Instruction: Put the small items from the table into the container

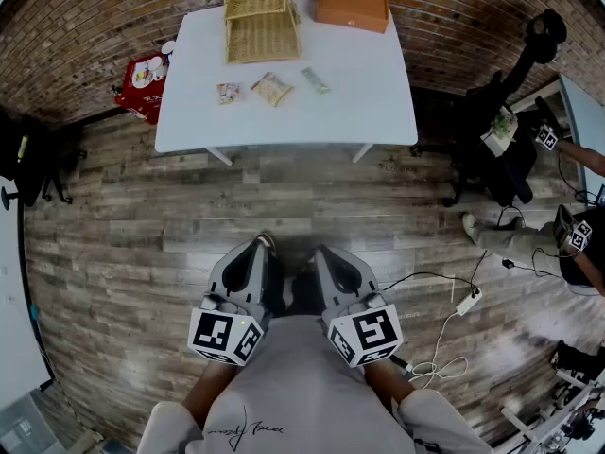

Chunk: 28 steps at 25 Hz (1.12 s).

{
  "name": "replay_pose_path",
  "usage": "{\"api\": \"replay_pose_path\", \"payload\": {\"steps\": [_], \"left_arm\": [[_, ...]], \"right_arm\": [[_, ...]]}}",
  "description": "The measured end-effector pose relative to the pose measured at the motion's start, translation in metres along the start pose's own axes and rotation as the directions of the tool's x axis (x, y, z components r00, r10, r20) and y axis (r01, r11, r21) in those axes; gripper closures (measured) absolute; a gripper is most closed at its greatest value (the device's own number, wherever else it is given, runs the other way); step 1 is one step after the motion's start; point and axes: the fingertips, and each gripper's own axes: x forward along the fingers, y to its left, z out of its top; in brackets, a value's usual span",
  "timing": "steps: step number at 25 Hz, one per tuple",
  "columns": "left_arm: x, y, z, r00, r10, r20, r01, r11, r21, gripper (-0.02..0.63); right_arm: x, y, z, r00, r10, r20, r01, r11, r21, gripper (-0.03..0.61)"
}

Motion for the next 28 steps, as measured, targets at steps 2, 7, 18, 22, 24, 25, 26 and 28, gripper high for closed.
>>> {"api": "replay_pose_path", "payload": {"steps": [2,7,18,22,24,25,26,28], "left_arm": [[0.005,0.010,0.005,1.000,-0.012,0.003,0.012,1.000,0.000,0.607],[0.006,0.040,0.026,0.999,-0.032,0.017,0.032,0.999,0.003,0.607],[0.028,0.070,0.050,0.994,-0.110,0.030,0.109,0.994,0.020,0.607],[0.034,0.072,0.055,0.991,-0.133,0.031,0.132,0.991,0.025,0.607],[0.036,0.074,0.057,0.989,-0.143,0.028,0.143,0.989,0.026,0.607],[0.037,0.075,0.057,0.989,-0.148,0.026,0.147,0.989,0.027,0.607],[0.038,0.076,0.058,0.988,-0.152,0.025,0.152,0.988,0.028,0.607],[0.040,0.077,0.060,0.986,-0.163,0.026,0.163,0.986,0.031,0.607]], "right_arm": [[0.012,0.002,0.003,1.000,-0.003,0.003,0.003,1.000,-0.006,0.558],[0.039,0.019,0.014,1.000,-0.014,0.008,0.014,1.000,-0.010,0.558],[0.076,0.033,0.037,0.999,-0.017,0.052,0.015,1.000,0.024,0.558],[0.083,0.034,0.044,0.998,-0.024,0.060,0.022,1.000,0.019,0.557],[0.085,0.035,0.045,0.998,-0.028,0.059,0.027,0.999,0.018,0.558],[0.087,0.036,0.045,0.998,-0.030,0.059,0.029,0.999,0.019,0.558],[0.088,0.037,0.045,0.998,-0.032,0.059,0.031,0.999,0.019,0.558],[0.091,0.038,0.046,0.997,-0.037,0.062,0.036,0.999,0.017,0.558]]}}
